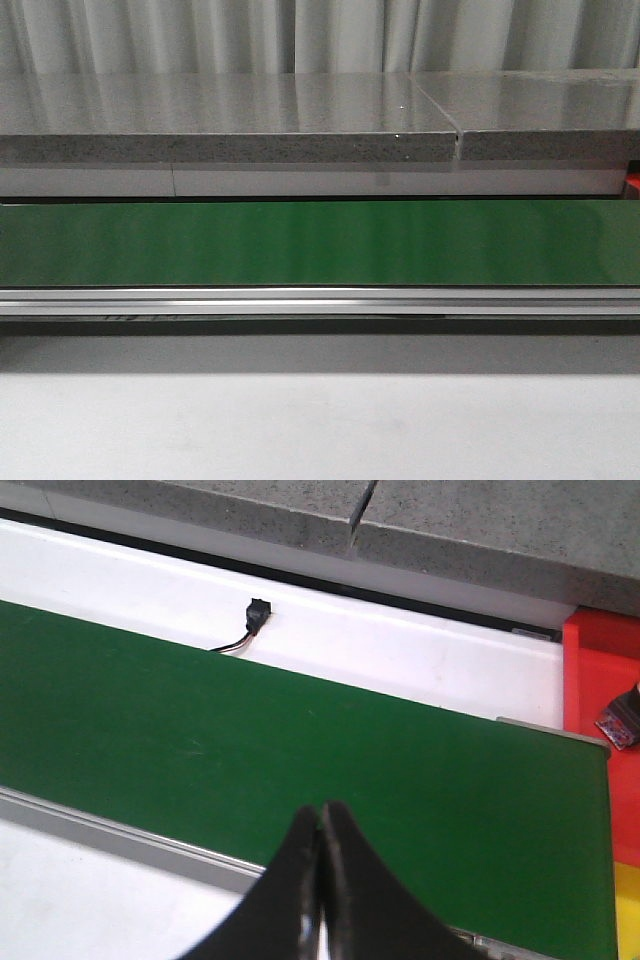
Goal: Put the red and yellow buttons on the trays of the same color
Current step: 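Grasp a red-capped button on the table with the left gripper and lift it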
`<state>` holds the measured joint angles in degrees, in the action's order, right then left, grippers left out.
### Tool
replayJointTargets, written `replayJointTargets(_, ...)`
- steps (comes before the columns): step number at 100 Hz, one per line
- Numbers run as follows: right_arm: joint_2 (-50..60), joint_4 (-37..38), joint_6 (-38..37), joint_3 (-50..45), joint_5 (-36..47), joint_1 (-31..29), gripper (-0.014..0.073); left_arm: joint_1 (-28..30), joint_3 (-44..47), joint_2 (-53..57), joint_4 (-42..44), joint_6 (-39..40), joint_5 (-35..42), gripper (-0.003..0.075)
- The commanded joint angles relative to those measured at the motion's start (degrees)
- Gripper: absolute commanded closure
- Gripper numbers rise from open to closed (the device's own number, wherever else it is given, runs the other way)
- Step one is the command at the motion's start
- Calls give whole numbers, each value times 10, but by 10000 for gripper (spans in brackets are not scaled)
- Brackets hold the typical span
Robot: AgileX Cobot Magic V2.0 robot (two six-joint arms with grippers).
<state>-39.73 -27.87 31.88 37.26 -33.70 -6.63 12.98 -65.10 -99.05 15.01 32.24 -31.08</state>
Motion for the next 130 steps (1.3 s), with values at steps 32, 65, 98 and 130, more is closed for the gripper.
replayJointTargets(32,3,-8,4,13,32,3,662,1,-29,-30,4,0,46,80)
replayJointTargets(65,3,-8,4,13,32,3,662,3,-29,-36,6,0,55,253)
replayJointTargets(98,3,-8,4,13,32,3,662,3,-29,-8,16,-1,53,701)
replayJointTargets(130,3,-8,4,13,32,3,662,-10,-29,109,13,-31,12,739)
